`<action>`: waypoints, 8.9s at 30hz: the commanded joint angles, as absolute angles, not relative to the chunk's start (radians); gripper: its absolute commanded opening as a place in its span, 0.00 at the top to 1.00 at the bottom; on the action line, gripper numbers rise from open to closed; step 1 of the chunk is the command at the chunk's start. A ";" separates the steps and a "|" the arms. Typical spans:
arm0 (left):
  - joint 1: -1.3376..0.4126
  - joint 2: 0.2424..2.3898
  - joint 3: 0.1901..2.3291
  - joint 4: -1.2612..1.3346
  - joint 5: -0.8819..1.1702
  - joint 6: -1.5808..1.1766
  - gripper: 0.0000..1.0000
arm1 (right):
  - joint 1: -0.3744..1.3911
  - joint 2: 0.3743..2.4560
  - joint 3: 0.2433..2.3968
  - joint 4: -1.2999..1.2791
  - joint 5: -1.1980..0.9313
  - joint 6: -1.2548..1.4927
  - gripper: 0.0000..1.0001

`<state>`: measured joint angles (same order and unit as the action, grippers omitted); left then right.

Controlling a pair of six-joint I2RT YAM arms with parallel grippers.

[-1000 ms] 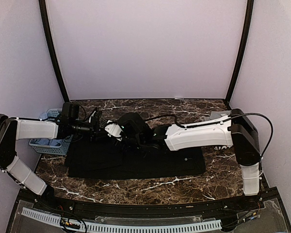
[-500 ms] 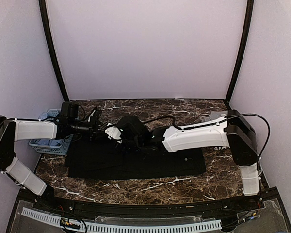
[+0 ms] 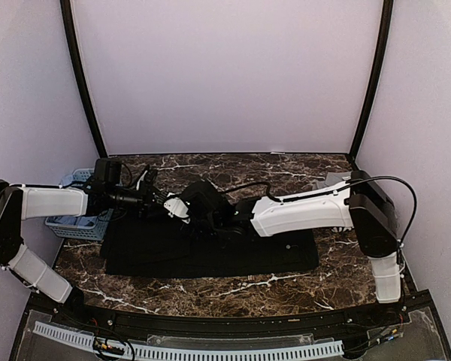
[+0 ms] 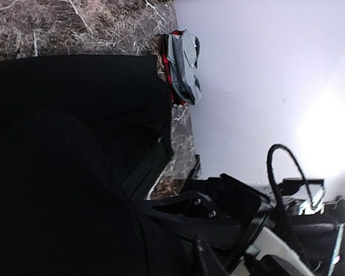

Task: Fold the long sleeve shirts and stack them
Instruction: Pass from the left arm to the right, then pass from the right arm to the left, then pass from the left arm to the right, then place the sleeve of the rectangle-folded shirt.

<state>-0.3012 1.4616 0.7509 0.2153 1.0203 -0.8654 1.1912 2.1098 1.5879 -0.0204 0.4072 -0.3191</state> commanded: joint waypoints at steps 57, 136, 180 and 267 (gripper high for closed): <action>-0.606 1.379 0.846 -0.005 0.387 -0.214 0.26 | 0.695 2.024 1.616 -0.518 -0.605 0.222 1.00; -0.505 1.809 0.982 0.156 1.048 -0.170 1.00 | 0.776 1.825 1.144 -0.128 -0.520 0.080 0.51; -0.558 1.801 0.684 0.239 0.711 -0.263 1.00 | 0.750 2.266 1.690 -0.401 -0.561 -0.086 0.29; -0.544 1.454 0.765 0.248 0.158 -0.358 0.33 | 0.494 1.913 1.313 -0.266 -0.243 0.188 1.00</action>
